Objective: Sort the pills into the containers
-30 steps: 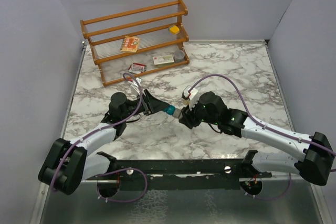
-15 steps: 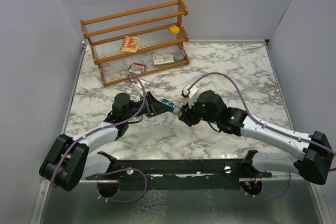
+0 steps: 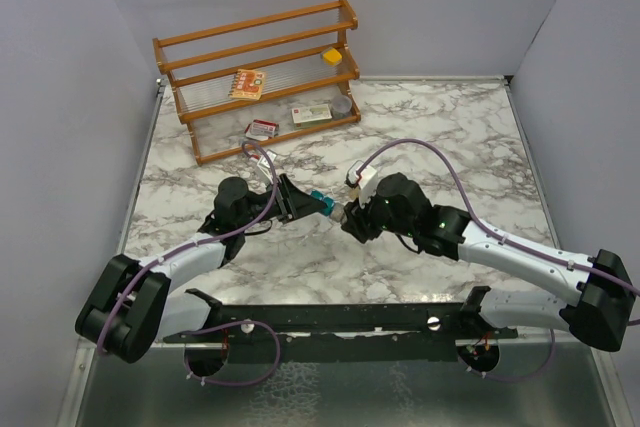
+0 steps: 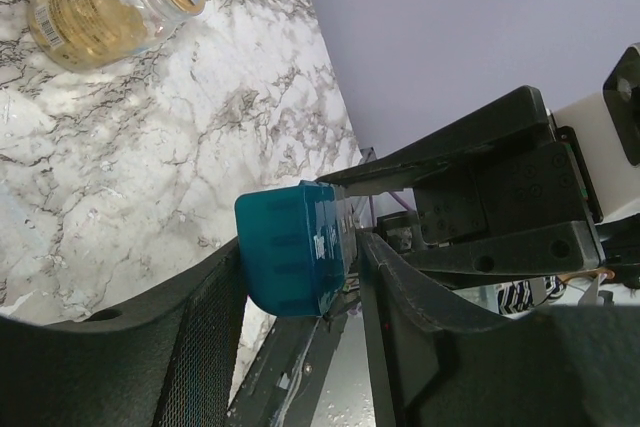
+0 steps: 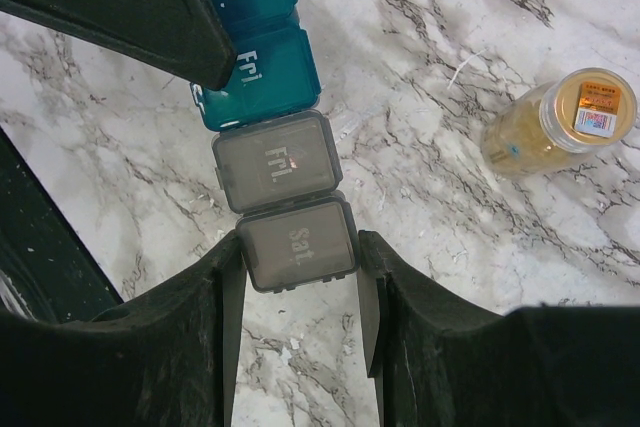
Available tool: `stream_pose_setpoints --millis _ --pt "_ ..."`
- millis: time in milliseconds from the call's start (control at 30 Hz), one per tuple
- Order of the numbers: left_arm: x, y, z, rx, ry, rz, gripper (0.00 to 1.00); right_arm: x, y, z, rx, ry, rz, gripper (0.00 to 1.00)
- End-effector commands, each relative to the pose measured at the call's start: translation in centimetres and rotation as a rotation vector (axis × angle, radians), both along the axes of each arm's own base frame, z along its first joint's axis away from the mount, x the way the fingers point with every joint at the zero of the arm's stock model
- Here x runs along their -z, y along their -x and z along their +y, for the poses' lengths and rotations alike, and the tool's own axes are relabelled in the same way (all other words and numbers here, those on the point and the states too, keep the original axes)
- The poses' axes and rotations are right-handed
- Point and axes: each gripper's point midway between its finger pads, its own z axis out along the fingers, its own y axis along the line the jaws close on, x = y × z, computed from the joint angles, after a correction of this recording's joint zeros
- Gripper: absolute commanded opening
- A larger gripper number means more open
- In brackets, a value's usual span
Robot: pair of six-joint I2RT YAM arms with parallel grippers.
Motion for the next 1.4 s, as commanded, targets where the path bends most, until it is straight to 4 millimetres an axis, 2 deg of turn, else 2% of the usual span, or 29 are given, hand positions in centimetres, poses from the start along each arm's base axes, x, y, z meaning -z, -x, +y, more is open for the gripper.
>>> stream_pose_setpoints --millis 0,233,367,567,867,900,967,1133,1367 --pt "-1.2 -0.7 -0.3 -0.009 0.017 -0.047 0.49 -1.0 -0.2 0.3 0.000 -0.008 -0.026 0.01" --pt "-1.1 -0.7 -0.3 -0.013 0.016 -0.047 0.49 -0.7 0.1 0.7 -0.018 -0.010 -0.017 0.01" --pt "-1.3 -0.7 -0.2 -0.016 0.016 -0.060 0.45 -0.5 0.2 0.8 -0.022 -0.005 -0.012 0.01" --pt "-1.1 -0.5 -0.4 0.000 0.014 -0.052 0.34 -0.3 0.3 0.8 -0.024 0.001 -0.009 0.01" --pt "-1.0 -0.2 -0.5 0.013 0.016 -0.056 0.17 -1.1 0.3 1.1 -0.030 -0.024 -0.023 0.01" --pt "-1.0 -0.2 -0.4 0.012 0.016 -0.055 0.17 -1.3 0.3 1.1 -0.030 -0.031 -0.027 0.02" --pt "-0.9 -0.2 -0.4 0.006 0.016 -0.050 0.15 -1.9 0.4 1.2 -0.036 -0.046 -0.038 0.12" --pt "-0.8 -0.3 -0.4 0.000 0.017 -0.047 0.13 -3.0 0.3 1.1 -0.035 -0.066 -0.062 0.22" --pt "-1.0 -0.1 -0.4 0.006 0.026 -0.064 0.12 -4.2 0.0 0.9 -0.015 -0.090 -0.089 0.28"
